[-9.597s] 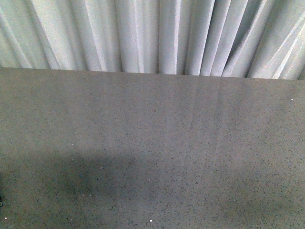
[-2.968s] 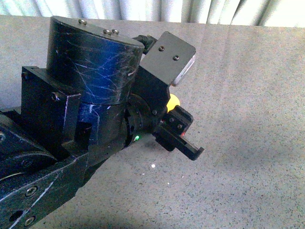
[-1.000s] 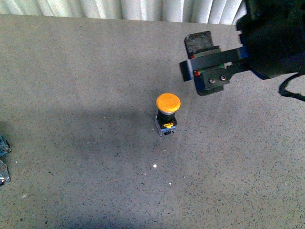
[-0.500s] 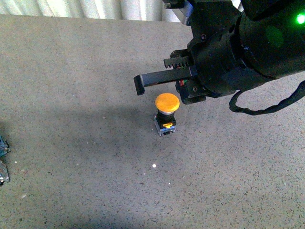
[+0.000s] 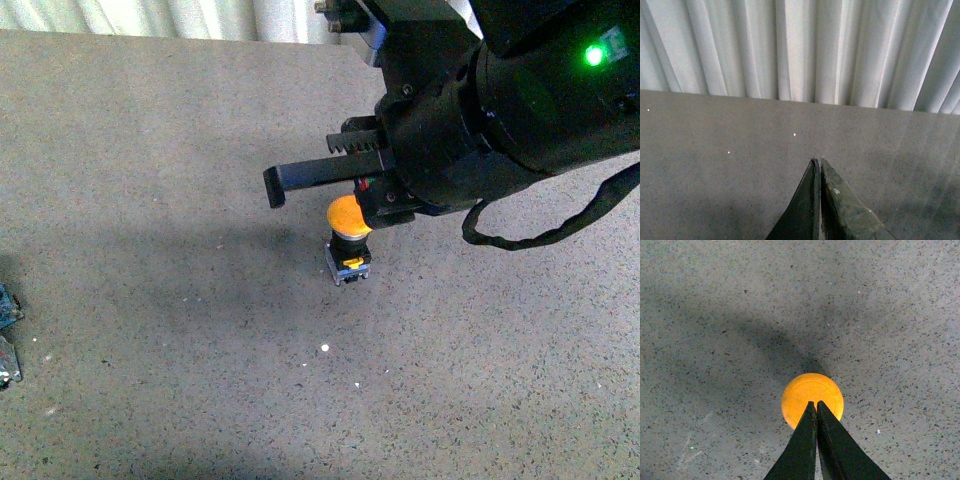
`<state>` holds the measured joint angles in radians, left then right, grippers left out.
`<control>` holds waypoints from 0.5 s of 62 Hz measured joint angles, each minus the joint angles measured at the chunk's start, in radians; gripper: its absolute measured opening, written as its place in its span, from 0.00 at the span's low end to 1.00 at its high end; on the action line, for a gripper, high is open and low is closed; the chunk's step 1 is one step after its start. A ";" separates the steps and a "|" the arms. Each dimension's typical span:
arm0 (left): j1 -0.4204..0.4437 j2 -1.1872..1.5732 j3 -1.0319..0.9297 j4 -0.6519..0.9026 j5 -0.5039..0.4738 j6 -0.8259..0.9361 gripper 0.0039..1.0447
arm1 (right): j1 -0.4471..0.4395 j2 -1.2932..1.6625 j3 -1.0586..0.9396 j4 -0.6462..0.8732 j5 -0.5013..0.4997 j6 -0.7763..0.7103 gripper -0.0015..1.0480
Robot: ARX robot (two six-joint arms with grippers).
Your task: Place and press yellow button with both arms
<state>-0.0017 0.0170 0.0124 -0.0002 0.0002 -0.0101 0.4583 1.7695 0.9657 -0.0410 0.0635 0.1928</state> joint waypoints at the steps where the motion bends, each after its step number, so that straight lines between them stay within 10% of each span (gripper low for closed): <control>1: 0.000 0.000 0.000 0.000 0.000 0.000 0.01 | 0.000 0.002 0.000 0.000 0.000 0.001 0.01; 31: 0.000 0.000 0.000 0.000 0.000 0.000 0.01 | -0.001 0.041 0.002 -0.007 -0.008 0.020 0.01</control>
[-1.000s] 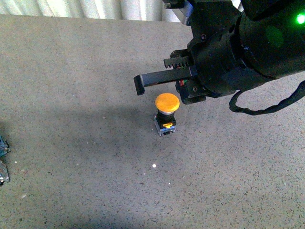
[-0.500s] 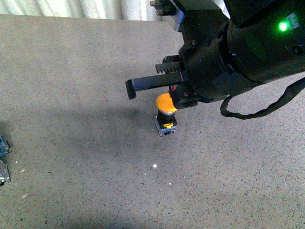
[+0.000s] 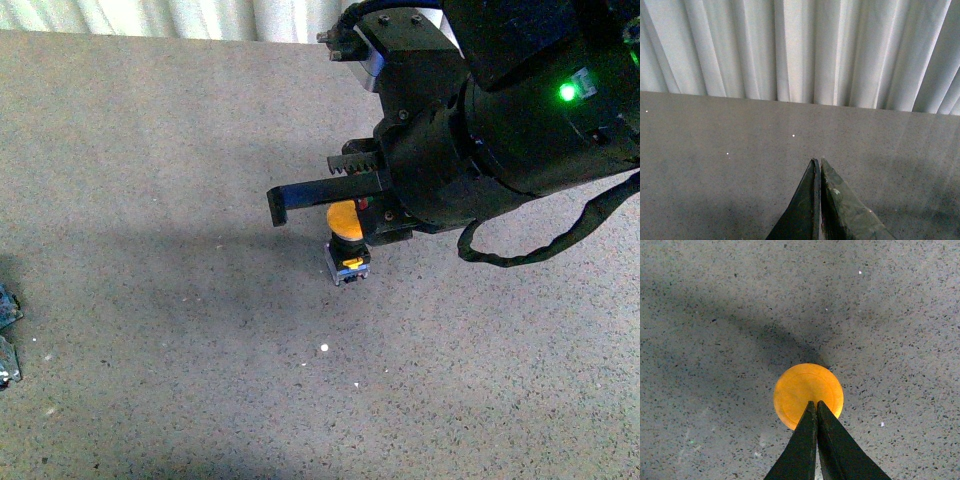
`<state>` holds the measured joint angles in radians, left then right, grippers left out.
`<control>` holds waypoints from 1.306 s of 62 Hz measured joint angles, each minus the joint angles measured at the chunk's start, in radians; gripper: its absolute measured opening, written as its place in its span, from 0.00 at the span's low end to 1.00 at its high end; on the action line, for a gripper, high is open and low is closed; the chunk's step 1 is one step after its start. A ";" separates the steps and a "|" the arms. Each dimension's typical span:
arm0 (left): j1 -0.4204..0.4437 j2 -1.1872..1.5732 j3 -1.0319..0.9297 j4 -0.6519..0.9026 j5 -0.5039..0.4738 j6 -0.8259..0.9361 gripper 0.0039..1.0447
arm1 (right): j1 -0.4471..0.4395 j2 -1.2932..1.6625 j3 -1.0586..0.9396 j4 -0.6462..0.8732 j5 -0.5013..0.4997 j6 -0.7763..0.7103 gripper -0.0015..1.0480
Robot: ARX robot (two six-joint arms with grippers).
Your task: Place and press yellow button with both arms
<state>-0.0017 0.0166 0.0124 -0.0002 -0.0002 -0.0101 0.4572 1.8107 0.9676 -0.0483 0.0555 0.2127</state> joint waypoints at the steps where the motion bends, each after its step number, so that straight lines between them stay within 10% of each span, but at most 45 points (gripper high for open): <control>1: 0.000 0.000 0.000 0.000 0.000 0.000 0.01 | 0.000 0.002 0.001 0.000 0.000 0.002 0.01; 62: 0.000 0.000 0.000 0.000 0.000 0.000 0.01 | -0.045 -0.209 -0.072 0.136 0.010 0.032 0.02; 81: 0.000 0.000 0.000 0.000 0.000 0.000 0.01 | -0.163 -0.503 -0.349 0.340 0.173 -0.100 0.40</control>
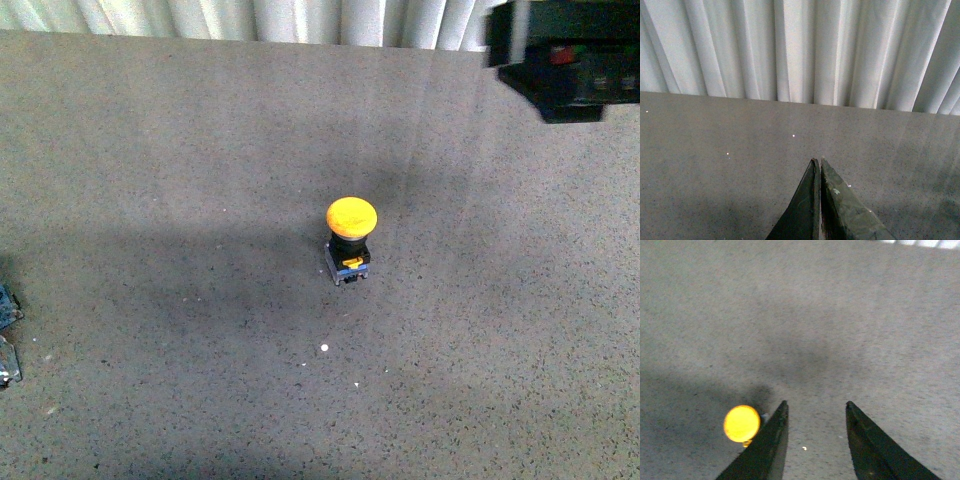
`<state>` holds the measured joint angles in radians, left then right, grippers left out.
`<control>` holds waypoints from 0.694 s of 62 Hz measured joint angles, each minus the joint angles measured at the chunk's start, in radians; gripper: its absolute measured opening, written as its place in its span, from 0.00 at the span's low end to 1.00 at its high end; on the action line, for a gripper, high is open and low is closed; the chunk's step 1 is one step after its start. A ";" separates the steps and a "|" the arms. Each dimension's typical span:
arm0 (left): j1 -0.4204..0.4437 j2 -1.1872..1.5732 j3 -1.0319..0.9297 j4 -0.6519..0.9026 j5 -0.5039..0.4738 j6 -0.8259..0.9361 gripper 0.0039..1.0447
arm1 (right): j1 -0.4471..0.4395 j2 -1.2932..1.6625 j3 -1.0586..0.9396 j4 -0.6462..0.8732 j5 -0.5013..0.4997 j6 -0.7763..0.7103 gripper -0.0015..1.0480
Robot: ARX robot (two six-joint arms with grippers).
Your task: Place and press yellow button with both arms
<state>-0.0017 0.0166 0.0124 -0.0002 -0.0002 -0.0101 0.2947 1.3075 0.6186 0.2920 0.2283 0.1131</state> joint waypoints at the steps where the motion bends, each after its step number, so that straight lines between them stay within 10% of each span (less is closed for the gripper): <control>1: 0.000 0.000 0.000 0.000 0.000 0.000 0.01 | -0.002 -0.005 -0.021 0.069 0.019 -0.008 0.38; 11: 0.000 0.000 0.000 0.000 0.000 0.001 0.01 | -0.056 -0.069 -0.254 0.550 0.006 -0.086 0.09; 43: 0.000 0.000 0.000 0.000 0.000 0.002 0.01 | -0.223 -0.478 -0.533 0.438 -0.169 -0.107 0.01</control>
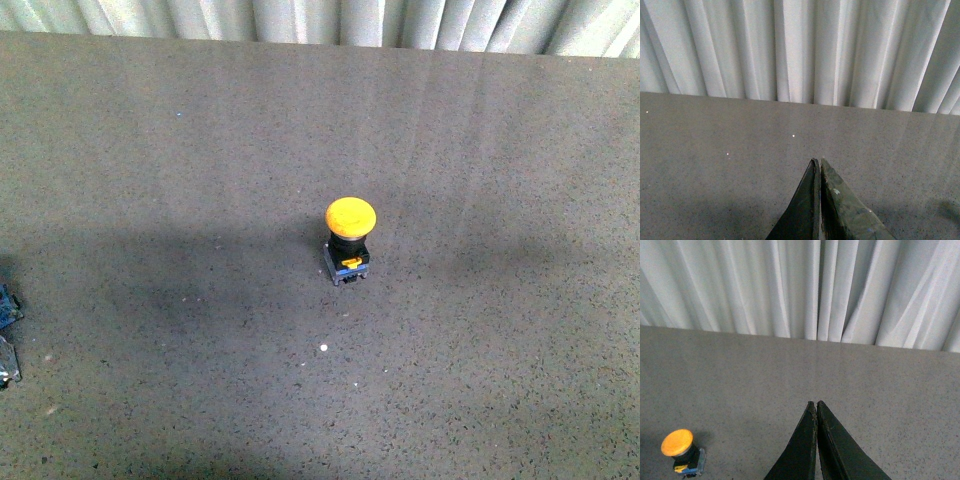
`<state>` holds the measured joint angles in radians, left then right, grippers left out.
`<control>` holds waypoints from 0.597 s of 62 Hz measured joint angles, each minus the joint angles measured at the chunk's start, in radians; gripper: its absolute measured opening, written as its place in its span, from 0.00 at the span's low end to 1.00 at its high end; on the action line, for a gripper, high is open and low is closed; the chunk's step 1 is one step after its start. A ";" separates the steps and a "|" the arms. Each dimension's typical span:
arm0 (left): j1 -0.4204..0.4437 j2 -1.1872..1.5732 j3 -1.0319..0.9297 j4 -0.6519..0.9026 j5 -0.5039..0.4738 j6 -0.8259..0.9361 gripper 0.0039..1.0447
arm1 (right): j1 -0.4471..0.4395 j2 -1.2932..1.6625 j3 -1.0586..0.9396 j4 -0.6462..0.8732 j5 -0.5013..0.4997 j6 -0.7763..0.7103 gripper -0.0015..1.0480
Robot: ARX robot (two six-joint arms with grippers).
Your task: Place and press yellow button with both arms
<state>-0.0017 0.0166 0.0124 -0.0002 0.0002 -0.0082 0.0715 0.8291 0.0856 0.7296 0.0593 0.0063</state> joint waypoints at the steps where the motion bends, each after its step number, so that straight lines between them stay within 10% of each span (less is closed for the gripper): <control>1: 0.000 0.000 0.000 0.000 0.000 0.000 0.01 | -0.016 -0.014 -0.004 -0.010 -0.031 -0.001 0.01; 37: 0.000 0.000 0.000 0.000 0.000 0.000 0.01 | -0.069 -0.370 -0.068 -0.274 -0.058 -0.001 0.01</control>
<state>-0.0017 0.0166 0.0124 -0.0002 0.0002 -0.0078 0.0021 0.4587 0.0181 0.4553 0.0017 0.0055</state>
